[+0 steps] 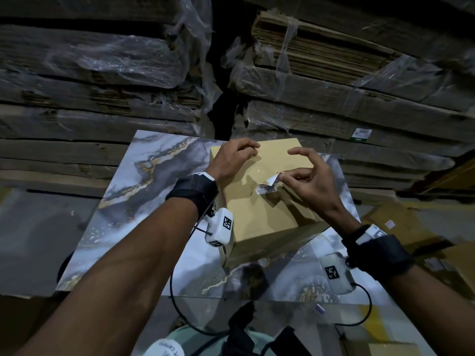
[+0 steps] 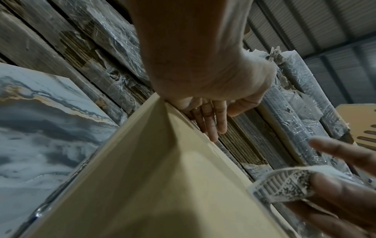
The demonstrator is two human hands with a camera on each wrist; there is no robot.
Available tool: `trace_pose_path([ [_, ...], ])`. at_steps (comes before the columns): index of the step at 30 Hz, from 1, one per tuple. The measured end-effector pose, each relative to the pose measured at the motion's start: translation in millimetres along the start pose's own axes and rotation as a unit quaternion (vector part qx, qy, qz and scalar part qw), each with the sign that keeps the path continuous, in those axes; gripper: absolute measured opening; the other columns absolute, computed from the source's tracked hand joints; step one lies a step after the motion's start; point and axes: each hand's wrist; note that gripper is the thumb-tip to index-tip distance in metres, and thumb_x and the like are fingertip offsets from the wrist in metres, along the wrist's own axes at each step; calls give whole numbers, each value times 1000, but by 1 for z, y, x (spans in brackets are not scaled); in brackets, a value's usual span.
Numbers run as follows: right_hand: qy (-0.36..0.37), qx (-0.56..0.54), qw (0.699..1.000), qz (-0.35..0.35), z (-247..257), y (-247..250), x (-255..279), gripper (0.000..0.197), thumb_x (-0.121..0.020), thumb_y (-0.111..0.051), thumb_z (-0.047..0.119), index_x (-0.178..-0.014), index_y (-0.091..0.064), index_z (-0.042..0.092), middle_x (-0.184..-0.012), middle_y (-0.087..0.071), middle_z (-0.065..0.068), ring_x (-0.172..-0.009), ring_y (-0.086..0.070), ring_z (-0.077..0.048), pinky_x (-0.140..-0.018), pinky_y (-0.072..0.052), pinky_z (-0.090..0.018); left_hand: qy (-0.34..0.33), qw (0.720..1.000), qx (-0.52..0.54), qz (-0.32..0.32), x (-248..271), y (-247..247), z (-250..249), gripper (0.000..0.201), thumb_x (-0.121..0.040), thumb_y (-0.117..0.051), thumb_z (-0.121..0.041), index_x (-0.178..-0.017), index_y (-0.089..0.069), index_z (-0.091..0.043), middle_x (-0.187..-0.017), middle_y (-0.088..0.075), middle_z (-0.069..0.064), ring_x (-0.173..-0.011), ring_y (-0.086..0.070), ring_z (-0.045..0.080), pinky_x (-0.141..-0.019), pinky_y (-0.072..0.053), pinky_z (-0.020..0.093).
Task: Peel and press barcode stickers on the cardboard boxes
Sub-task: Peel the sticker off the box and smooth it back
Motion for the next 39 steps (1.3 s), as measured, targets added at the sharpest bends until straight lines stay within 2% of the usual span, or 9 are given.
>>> trace_pose_path([
  [4,-45,-44,998,-13,-13,-1,-6,58,-85,-78,1,-134,-51,17,-86,-79,-8,-90,-77,-19,-86,-62,-51,1,1000,-5,0,-1,1,0,54,-73,-50,-44,-113,-73,-16,-106,-74,-1,-107,-64,14,-96,-47,29],
  [8,-80,-88,993,-16,-23,-1,-10,59,-87,-78,3,-136,-46,17,-90,-77,-12,-94,-76,-21,-92,-60,-47,-1,1000,-5,2,-1,1,0,65,-67,-48,-54,-113,-74,-16,-106,-75,-2,-107,-64,13,-95,-46,27],
  [11,-95,-111,989,-14,-24,-3,-13,62,-88,-77,4,-139,-43,15,-95,-76,-16,-97,-75,-29,-91,-61,-45,-4,1000,-8,2,-1,2,0,67,-66,-47,-55,-114,-73,-16,-107,-74,-2,-108,-64,12,-96,-46,26],
  [14,-93,-112,989,-8,-24,-5,-17,64,-89,-76,4,-142,-42,15,-94,-76,-18,-96,-74,-34,-92,-59,-53,-6,1000,1,4,-1,1,-1,69,-64,-47,-56,-113,-73,-15,-107,-74,-2,-109,-63,11,-93,-44,19],
  [17,-65,-81,995,-4,-26,-2,-18,67,-87,-80,13,-142,-43,26,-95,-76,-16,-97,-74,-28,-93,-56,-61,-5,1000,2,3,-1,0,0,69,-64,-47,-56,-112,-73,-16,-107,-74,-3,-108,-63,9,-88,-43,12],
  [21,-47,-66,997,-14,-28,-1,-15,76,-87,-81,13,-150,-41,30,-96,-77,-9,-101,-73,-20,-96,-55,-59,3,1000,3,-2,-2,-1,2,64,-62,-47,-55,-110,-73,-21,-105,-75,-4,-108,-64,11,-93,-45,22],
  [27,-45,-100,993,-34,-34,-4,-11,81,-87,-80,15,-153,-39,37,-89,-77,-9,-99,-73,-23,-100,-53,-60,-3,1000,-2,2,-1,0,1,66,-63,-46,-55,-112,-73,-20,-107,-74,-3,-109,-63,11,-94,-45,23],
  [36,-45,-139,989,-34,-34,-5,-9,82,-91,-74,5,-159,-33,25,-83,-74,-6,-92,-69,-23,-98,-53,-60,-10,1000,3,0,-1,0,2,65,-64,-46,-54,-112,-73,-19,-103,-75,-4,-104,-65,9,-83,-43,13],
  [39,-49,-153,986,-38,-36,-5,-10,82,-91,-74,4,-159,-33,24,-83,-74,-8,-90,-67,-23,-98,-52,-61,-13,1000,-1,-1,-2,0,3,64,-65,-46,-53,-111,-73,-18,-102,-75,-4,-104,-65,9,-86,-45,17],
])
Point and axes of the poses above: each hand's wrist, its own x-axis away from the middle knuckle, its own y-axis out of the back of the hand, z = x × y
